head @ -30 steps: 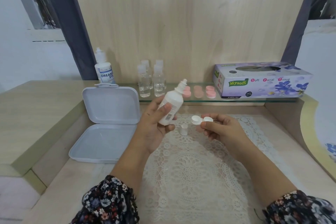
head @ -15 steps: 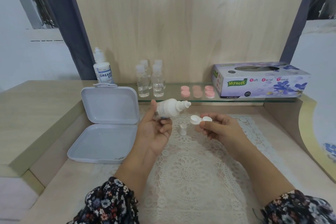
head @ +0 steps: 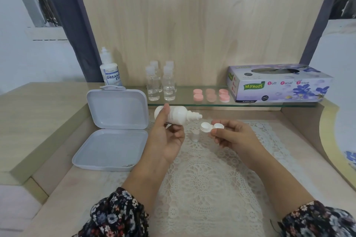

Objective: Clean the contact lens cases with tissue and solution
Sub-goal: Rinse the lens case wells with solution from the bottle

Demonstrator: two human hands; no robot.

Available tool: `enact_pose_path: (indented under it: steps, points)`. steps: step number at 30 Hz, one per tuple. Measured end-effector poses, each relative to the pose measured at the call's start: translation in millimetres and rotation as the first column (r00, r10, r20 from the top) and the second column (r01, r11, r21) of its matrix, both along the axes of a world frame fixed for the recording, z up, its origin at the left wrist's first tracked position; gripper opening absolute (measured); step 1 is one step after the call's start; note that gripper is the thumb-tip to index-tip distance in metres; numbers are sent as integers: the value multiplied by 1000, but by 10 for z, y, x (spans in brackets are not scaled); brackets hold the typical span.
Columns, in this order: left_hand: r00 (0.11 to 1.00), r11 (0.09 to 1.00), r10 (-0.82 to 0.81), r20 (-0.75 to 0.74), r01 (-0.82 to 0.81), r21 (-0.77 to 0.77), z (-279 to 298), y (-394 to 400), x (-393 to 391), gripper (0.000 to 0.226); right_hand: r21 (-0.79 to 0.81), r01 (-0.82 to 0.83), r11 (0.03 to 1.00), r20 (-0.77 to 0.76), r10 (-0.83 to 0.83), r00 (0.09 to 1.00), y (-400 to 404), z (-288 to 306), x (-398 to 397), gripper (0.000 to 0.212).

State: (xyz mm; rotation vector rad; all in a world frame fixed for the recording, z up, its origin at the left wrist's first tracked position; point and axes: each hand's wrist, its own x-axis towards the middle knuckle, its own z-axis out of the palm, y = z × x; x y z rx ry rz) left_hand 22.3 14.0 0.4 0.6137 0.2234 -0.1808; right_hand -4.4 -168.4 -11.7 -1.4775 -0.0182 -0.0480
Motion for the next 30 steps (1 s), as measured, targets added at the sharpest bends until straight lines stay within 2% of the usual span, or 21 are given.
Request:
enact_pose_path:
  steps: [3, 6, 16, 25, 30]
  points:
    - [998, 996, -70, 9, 69, 53, 10, 6, -28, 40, -1, -6, 1000, 7, 6, 1000, 5, -2, 1, 19]
    - [996, 993, -76, 47, 71, 97, 35, 1, -40, 45, -13, -10, 1000, 9, 10, 1000, 8, -9, 4, 19]
    - [995, 952, 17, 99, -46, 302, 23, 8, -5, 17, -24, -22, 999, 8, 22, 1000, 38, -10, -4, 20]
    - [977, 930, 9, 215, -87, 357, 17, 9, -3, 42, -32, -32, 999, -13, 32, 999, 46, -11, -5, 20]
    - [964, 918, -10, 267, -97, 384, 20, 5, -10, 38, -37, -33, 999, -16, 32, 999, 52, -9, -2, 20]
